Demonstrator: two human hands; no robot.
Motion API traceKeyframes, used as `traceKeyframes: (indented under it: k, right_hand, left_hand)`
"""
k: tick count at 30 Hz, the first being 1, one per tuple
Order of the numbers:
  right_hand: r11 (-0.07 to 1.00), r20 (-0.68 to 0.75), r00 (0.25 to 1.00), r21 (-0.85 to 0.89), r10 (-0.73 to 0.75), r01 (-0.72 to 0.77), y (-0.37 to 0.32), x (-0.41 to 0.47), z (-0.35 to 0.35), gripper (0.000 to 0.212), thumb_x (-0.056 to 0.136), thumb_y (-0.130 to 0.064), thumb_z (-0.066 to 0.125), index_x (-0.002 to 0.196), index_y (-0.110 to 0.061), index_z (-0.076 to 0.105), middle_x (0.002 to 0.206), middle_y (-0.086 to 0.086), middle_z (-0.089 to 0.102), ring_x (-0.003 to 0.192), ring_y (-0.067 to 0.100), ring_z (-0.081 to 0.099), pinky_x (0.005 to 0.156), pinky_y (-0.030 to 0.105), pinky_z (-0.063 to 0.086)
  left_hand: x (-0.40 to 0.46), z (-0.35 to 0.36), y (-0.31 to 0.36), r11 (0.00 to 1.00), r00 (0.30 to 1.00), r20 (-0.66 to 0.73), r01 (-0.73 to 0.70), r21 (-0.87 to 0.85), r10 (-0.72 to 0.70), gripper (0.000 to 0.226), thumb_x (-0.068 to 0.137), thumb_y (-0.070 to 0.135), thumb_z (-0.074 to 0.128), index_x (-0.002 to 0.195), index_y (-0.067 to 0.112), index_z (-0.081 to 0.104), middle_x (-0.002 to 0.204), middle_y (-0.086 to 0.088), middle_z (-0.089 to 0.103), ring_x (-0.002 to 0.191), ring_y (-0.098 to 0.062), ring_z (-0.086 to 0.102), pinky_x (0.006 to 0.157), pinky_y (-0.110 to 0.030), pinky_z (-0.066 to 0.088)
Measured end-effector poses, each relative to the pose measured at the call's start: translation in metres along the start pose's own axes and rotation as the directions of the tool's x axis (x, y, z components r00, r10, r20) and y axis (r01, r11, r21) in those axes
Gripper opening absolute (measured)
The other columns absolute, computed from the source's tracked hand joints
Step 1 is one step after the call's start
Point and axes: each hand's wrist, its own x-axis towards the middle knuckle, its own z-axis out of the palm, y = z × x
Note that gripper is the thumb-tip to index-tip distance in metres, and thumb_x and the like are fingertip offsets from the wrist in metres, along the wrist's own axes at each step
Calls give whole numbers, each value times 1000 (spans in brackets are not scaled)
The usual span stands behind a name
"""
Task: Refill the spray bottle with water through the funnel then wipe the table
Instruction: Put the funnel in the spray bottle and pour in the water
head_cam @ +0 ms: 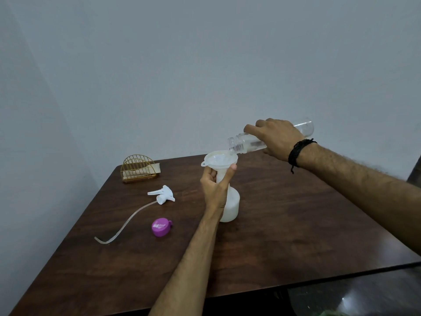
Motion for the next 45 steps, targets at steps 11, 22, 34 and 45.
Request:
traceKeyframes:
  k: [11,22,34,45]
  right_hand:
    - [1000,-17,1000,2,-15,15,0,0,0,52,81,0,65,127,-20,49,99,7,60,85,29,58,64,39,48]
    - [996,-97,994,-70,-54,47,1,6,1,49,79,8,57,120,-18,52,91,8,59,76,29,55,59,36,38]
    - [970,-232,959,-217,-161,111,1,11,6,47,67,14,63,105,-14,62,77,8,56,65,28,52,63,37,43]
    - [999,-169,986,-31,8,-13,-4,-7,20,52,65,11,64,109,-15,56,80,5,54,63,25,45,55,32,35]
  left_hand:
    - [0,0,0,1000,1000,-8,19,17,-19,40,83,9,80,120,12,65,110,-1,75,101,-7,71,81,-17,53]
    - [0,0,1,999,1000,-5,22,32,-21,42,83,11,80,121,14,65,109,4,75,102,-6,71,81,-17,53]
    - [1,0,-2,998,999,-21,34,56,-32,48,82,13,81,126,9,63,114,-3,74,106,-9,70,82,-17,54]
    - [-1,2,0,997,999,-3,35,72,-35,45,84,11,79,125,14,63,105,13,74,98,4,69,78,-11,52]
